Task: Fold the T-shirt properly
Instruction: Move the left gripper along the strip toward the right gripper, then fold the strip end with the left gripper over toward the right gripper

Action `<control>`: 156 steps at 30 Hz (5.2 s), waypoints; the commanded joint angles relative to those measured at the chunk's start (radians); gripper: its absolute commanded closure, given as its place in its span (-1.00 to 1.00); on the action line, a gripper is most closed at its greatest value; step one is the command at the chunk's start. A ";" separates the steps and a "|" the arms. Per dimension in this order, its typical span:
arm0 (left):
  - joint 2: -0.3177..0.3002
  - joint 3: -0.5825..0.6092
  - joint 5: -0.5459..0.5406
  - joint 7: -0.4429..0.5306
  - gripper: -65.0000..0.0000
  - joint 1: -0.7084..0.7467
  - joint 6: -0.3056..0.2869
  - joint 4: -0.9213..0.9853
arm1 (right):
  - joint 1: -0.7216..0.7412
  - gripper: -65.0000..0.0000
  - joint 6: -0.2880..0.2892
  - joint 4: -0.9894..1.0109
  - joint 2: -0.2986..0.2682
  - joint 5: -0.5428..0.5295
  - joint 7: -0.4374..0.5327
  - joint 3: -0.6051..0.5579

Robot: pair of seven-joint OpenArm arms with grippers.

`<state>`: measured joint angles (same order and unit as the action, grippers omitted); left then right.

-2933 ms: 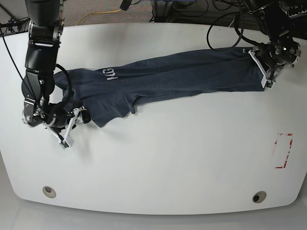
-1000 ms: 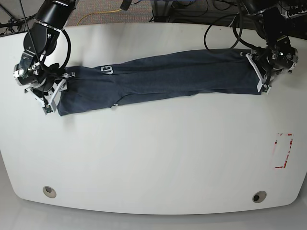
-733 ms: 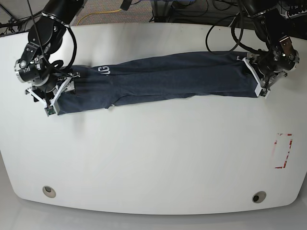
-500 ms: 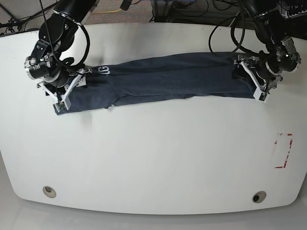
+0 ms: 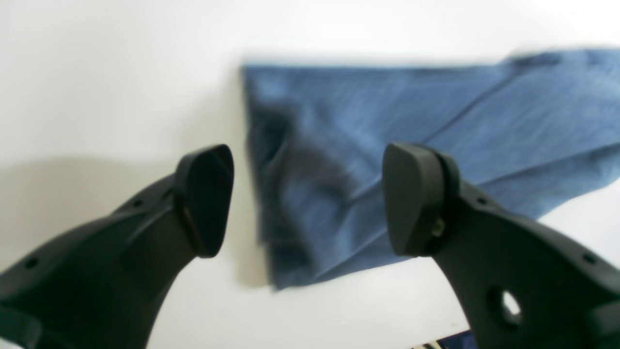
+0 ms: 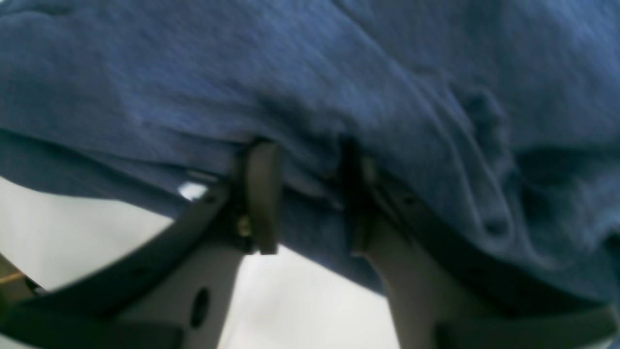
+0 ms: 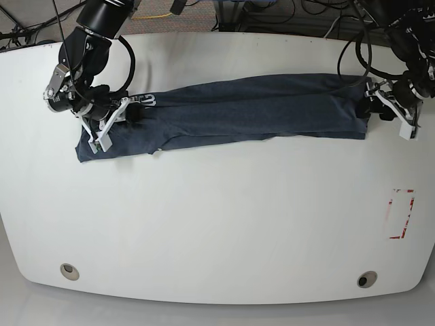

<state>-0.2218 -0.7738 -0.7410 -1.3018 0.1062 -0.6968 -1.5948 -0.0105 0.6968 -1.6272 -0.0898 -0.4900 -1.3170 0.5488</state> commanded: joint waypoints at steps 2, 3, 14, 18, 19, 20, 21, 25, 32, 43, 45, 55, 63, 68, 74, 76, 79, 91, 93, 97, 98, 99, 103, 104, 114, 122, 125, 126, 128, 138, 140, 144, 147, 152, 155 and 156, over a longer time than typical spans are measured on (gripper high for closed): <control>-0.026 -0.016 -0.027 0.017 -0.35 -0.016 -0.001 0.067 | 0.019 0.47 0.001 0.025 -0.034 -0.014 0.009 0.004; -0.028 -0.016 -0.025 0.018 -0.35 -0.016 -0.001 0.092 | 0.019 0.48 0.001 0.032 -0.037 -0.019 0.009 0.004; -0.031 0.033 -0.022 0.018 -0.35 -0.013 -0.001 0.172 | 0.007 0.48 0.001 0.031 -0.038 -0.019 0.009 0.006; -0.031 0.099 -0.022 0.018 -0.34 -0.016 -0.001 0.208 | -0.001 0.48 0.001 0.021 -0.038 -0.019 0.009 0.006; -0.031 0.112 -0.025 0.018 -0.34 -0.016 -0.001 0.218 | -0.001 0.48 0.001 0.015 -0.035 -0.019 0.009 0.006; -0.029 0.124 -0.025 0.018 -0.33 -0.016 -0.001 0.222 | -0.003 0.48 0.001 0.011 -0.035 -0.019 0.009 0.006; -0.029 0.130 -0.027 0.018 -0.33 -0.016 -0.001 0.225 | -0.003 0.48 0.001 0.006 -0.035 -0.019 0.009 0.006; -0.026 0.132 -0.027 0.018 0.07 -0.016 -0.001 0.224 | -0.004 0.49 0.001 0.000 -0.037 -0.019 0.009 0.006; -0.026 0.129 -0.027 0.075 0.89 -0.010 -0.001 0.149 | -0.004 0.88 0.001 0.008 -0.038 -0.011 0.009 0.006; 0.081 0.234 -0.028 -0.086 0.87 -0.003 -0.001 -0.342 | -0.018 1.00 0.001 0.003 -0.038 -0.011 0.011 0.004; 0.115 0.313 -0.024 -0.094 0.87 -0.024 -0.001 -0.359 | -0.018 1.00 0.001 0.005 -0.037 -0.011 0.011 0.004; 0.322 0.557 0.163 -0.094 0.87 -0.073 -0.001 -0.356 | -0.024 1.00 0.001 0.002 -0.038 -0.011 0.011 0.004; 0.379 0.638 0.283 -0.052 0.87 -0.092 -0.001 -0.226 | -0.022 1.00 0.001 0.002 -0.037 -0.011 0.011 0.004; 0.379 0.652 0.283 -0.026 0.87 -0.099 -0.001 -0.169 | -0.024 1.00 0.001 0.002 -0.035 -0.011 0.011 0.006; 0.379 0.687 0.283 -0.026 0.87 -0.147 -0.001 -0.128 | -0.026 1.00 0.001 0.002 -0.034 -0.011 0.027 0.004; 0.379 0.709 0.285 -0.025 0.87 -0.150 -0.001 -0.121 | -0.026 1.00 0.001 0.006 -0.034 -0.011 0.029 0.004; 0.379 0.758 0.285 -0.002 0.87 -0.179 -0.001 -0.089 | -0.024 1.00 0.001 0.003 -0.034 -0.011 0.030 0.004; 0.379 0.854 0.278 0.001 0.68 -0.221 -0.001 -0.043 | -0.024 0.99 0.001 0.003 -0.034 -0.011 0.030 0.004; 0.379 0.877 0.278 0.001 0.45 -0.225 -0.001 -0.043 | -0.026 0.99 0.001 0.003 -0.034 -0.011 0.030 0.004; 0.379 0.894 0.277 0.003 0.21 -0.237 -0.001 -0.045 | -0.026 0.99 0.001 0.003 -0.032 -0.011 0.030 0.004; 0.379 0.897 0.277 0.001 0.21 -0.248 -0.001 -0.045 | -0.024 0.99 0.001 0.003 -0.032 -0.011 0.030 0.004; 0.379 0.910 0.275 0.001 0.20 -0.256 -0.001 -0.045 | -0.024 0.99 0.001 0.003 -0.032 -0.011 0.030 0.004; 0.379 1.000 0.246 0.001 0.20 -0.287 -0.001 -0.057 | -0.024 1.00 0.001 0.002 -0.034 -0.011 0.030 0.007; 0.379 1.012 0.242 0.001 0.20 -0.293 -0.001 -0.068 | -0.024 1.00 0.001 0.002 -0.035 -0.011 0.030 0.007; 0.379 1.020 0.248 0.000 0.20 -0.339 -0.001 -0.240 | -0.022 0.98 0.001 -0.046 -0.040 -0.019 0.029 0.011; 0.235 0.917 0.318 0.003 0.20 -0.273 -0.001 -0.301 | 0.008 0.98 0.001 -0.187 -0.035 -0.020 -0.022 0.009; 0.186 0.893 0.318 0.004 0.21 -0.230 -0.001 -0.309 | 0.016 0.98 0.001 -0.236 -0.032 -0.022 -0.032 0.009; 0.169 0.885 0.320 0.004 0.21 -0.213 -0.001 -0.309 | 0.014 0.98 0.001 -0.255 -0.032 -0.022 -0.032 0.009; 0.143 0.873 0.320 0.021 0.21 -0.191 -0.001 -0.306 | 0.019 0.98 0.001 -0.272 -0.032 -0.022 -0.032 0.009; 0.086 0.868 0.440 0.190 0.21 -0.070 -0.001 -0.295 | 0.096 0.17 0.001 -0.212 -0.041 -0.020 -0.034 0.138; 0.088 0.871 0.478 0.216 0.21 -0.061 -0.001 -0.264 | 0.103 -0.18 0.001 -0.206 -0.069 -0.020 -0.063 0.164; 0.088 0.867 0.489 0.245 0.21 -0.064 -0.001 -0.178 | 0.102 -0.38 0.001 -0.210 -0.094 -0.062 -0.079 0.172; 0.088 0.867 0.489 0.267 0.21 -0.067 -0.001 -0.134 | 0.091 -0.37 0.001 -0.201 -0.123 -0.115 -0.079 0.225; 0.088 0.865 0.492 0.334 0.21 -0.063 -0.001 -0.108 | 0.113 -0.38 0.001 -0.048 -0.144 -0.117 -0.079 0.357; 0.088 0.865 0.490 0.337 0.21 -0.066 -0.001 -0.066 | 0.171 -0.39 0.001 0.137 -0.199 -0.118 -0.078 0.400; 0.088 0.865 0.490 0.337 0.21 -0.067 -0.001 -0.059 | 0.182 -0.39 0.001 0.186 -0.212 -0.123 -0.069 0.405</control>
<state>-0.1299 0.0933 -0.2367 -0.9771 0.0528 -0.6971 -1.6569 0.1139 0.6914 -1.5108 -0.2573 -0.5690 -1.4204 0.9508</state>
